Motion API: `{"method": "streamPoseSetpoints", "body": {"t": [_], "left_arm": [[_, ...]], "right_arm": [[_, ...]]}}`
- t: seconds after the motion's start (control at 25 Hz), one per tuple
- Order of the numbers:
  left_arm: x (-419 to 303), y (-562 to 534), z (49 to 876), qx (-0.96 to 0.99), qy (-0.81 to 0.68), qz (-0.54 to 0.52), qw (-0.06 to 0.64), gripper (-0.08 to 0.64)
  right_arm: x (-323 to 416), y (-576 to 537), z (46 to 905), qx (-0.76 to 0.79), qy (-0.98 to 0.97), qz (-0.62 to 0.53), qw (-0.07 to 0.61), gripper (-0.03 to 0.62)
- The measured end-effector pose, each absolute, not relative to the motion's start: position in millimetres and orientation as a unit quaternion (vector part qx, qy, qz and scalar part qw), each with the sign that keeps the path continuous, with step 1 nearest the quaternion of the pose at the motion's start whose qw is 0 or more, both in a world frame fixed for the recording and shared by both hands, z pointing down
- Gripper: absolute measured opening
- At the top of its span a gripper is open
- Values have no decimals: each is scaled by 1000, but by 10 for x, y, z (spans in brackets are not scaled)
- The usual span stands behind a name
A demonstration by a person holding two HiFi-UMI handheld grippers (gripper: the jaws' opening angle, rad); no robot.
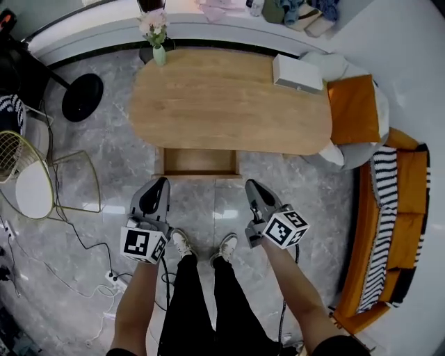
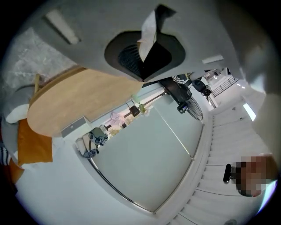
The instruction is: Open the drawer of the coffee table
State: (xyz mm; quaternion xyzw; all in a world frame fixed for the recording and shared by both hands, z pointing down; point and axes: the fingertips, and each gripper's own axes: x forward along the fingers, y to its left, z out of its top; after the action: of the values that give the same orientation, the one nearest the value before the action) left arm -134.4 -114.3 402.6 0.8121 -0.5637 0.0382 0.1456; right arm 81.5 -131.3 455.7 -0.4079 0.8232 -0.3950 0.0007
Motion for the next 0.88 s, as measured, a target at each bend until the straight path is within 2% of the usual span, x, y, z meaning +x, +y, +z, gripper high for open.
{"method": "streamPoseSetpoints", "body": {"t": [0.32,0.52,0.88], "left_arm": [[-1266,-1196,2964,818,-565,29,102,14],[-1192,-1016,2232,820,-566,17,88,12],[-1314,-752,1034,811,-584,-14,33,12]], "right_arm": [[967,-1404,3045,-401,848,-339,73,5],[1207,-1205,2201,-408,860,-294,87,5],[1529,-1005,1199,-412,886,-195,89,5]]}}
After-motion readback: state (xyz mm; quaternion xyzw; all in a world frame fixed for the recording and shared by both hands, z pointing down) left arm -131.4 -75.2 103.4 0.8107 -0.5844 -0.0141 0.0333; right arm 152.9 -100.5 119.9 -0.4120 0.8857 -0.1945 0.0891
